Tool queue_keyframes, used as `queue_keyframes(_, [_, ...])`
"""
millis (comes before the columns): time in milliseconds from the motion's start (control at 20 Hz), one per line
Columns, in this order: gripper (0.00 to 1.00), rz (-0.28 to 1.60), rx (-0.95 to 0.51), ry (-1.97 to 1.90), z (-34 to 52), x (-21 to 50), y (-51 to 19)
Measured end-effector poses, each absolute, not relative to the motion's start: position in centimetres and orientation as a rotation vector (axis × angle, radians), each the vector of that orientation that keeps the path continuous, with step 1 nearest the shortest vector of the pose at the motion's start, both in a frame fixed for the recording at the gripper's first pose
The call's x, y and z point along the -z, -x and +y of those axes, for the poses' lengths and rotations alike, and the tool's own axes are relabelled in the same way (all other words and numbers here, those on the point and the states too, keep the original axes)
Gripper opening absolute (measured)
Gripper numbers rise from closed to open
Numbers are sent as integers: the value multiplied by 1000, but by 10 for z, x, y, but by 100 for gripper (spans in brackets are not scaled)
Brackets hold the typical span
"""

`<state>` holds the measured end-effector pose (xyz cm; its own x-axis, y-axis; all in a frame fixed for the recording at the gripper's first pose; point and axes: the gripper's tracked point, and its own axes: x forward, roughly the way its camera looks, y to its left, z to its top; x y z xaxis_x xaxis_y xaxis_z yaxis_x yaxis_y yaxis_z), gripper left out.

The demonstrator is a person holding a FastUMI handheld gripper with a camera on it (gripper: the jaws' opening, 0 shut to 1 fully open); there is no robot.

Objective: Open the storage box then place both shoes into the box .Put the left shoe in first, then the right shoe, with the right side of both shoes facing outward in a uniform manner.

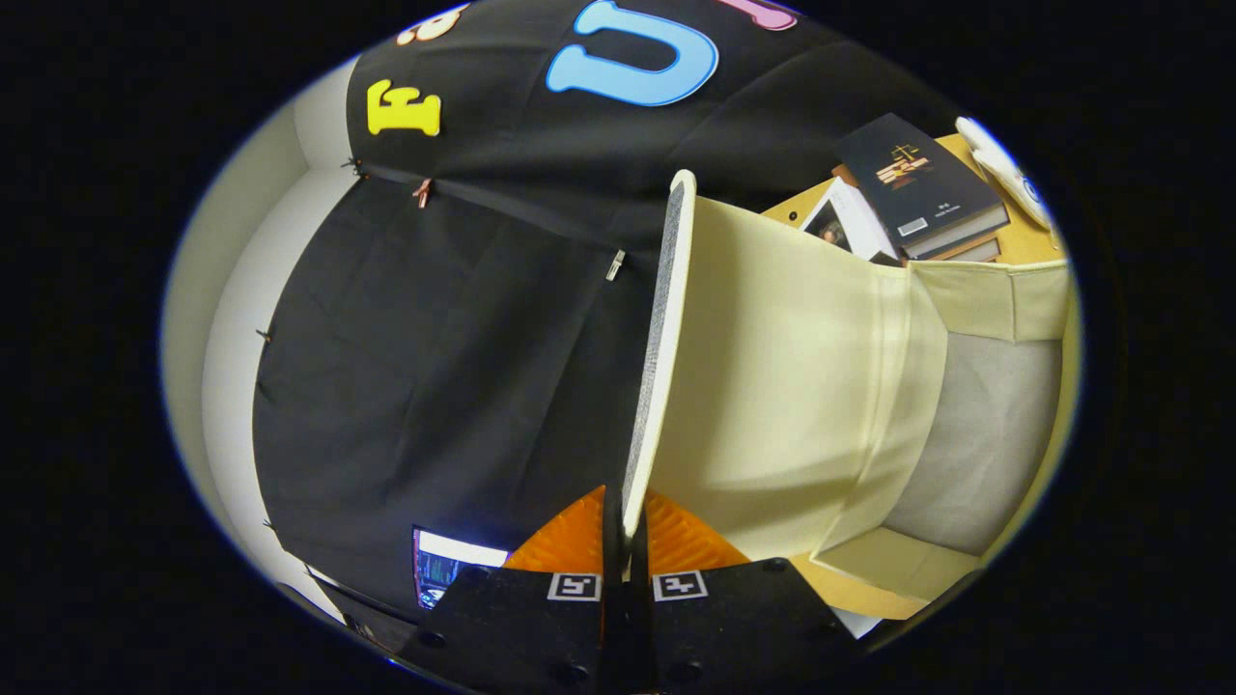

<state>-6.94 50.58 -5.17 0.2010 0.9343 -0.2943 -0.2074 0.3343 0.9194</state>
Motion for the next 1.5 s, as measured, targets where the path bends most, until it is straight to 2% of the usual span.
queue_keyframes(550, [7, 1079, -947, -778, 562, 81, 81])
queue_keyframes(650, [13, 1051, -939, -742, 560, 84, 78])
queue_keyframes(850, [97, 939, -902, -672, 543, 78, 69])
queue_keyframes(1250, [97, 753, -793, -510, 435, 55, 56])
queue_keyframes(1500, [98, 656, -581, -374, 320, 61, 36])
